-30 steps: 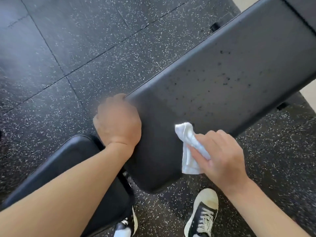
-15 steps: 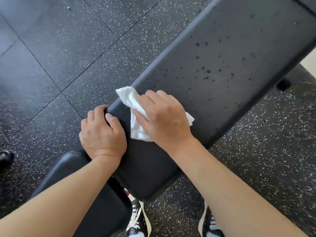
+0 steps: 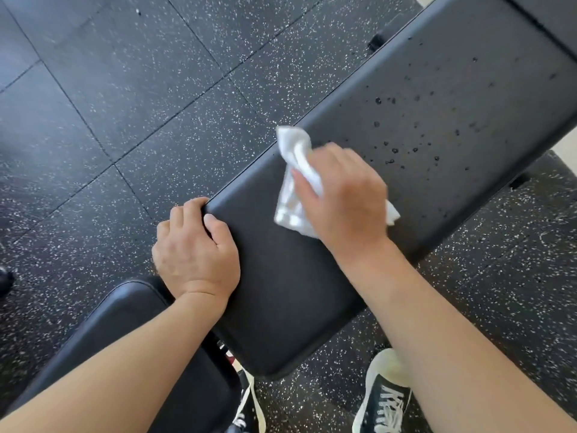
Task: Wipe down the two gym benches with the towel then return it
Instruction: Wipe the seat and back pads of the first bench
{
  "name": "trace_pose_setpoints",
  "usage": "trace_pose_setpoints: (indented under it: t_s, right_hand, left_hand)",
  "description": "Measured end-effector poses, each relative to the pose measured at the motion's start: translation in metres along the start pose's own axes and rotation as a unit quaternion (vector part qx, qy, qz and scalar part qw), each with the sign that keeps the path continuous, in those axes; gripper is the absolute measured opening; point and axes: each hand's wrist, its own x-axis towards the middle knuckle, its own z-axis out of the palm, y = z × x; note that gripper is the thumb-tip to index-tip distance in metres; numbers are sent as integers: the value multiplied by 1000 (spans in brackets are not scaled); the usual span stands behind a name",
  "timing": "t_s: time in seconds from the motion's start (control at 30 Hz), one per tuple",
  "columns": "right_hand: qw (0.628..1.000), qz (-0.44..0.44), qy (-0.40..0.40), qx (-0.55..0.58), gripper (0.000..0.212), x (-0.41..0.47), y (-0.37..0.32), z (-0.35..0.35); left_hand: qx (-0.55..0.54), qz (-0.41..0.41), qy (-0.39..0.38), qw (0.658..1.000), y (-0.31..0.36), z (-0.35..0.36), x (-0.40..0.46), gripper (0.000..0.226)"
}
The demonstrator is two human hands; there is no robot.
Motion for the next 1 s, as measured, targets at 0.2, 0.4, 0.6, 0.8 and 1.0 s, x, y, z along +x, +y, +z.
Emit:
trace_pose_setpoints:
  t_s: [0.2,0.4,0.6,0.8,1.0]
  right_hand:
    - [994,-32,-106,-22,16,29,-57,40]
    - [986,-130,-97,21,22,-79,-4,-25]
    - [997,-72,-21,-23,18,-71,51,-48]
    - [1000,4,-26,7,14,4,-38,19]
    - [996,-51,-68,27,15,-47,-40,6]
  left_hand:
    - [7,6,-4,1000,1,0,0,56]
    - [-4,16,5,1000,-2,1,1,51]
    - [-5,13,7,1000,-3,2,1,45]
    - [-1,14,3,1000,0,0,0,46]
    - [2,13,-2,1000,-1,0,0,47]
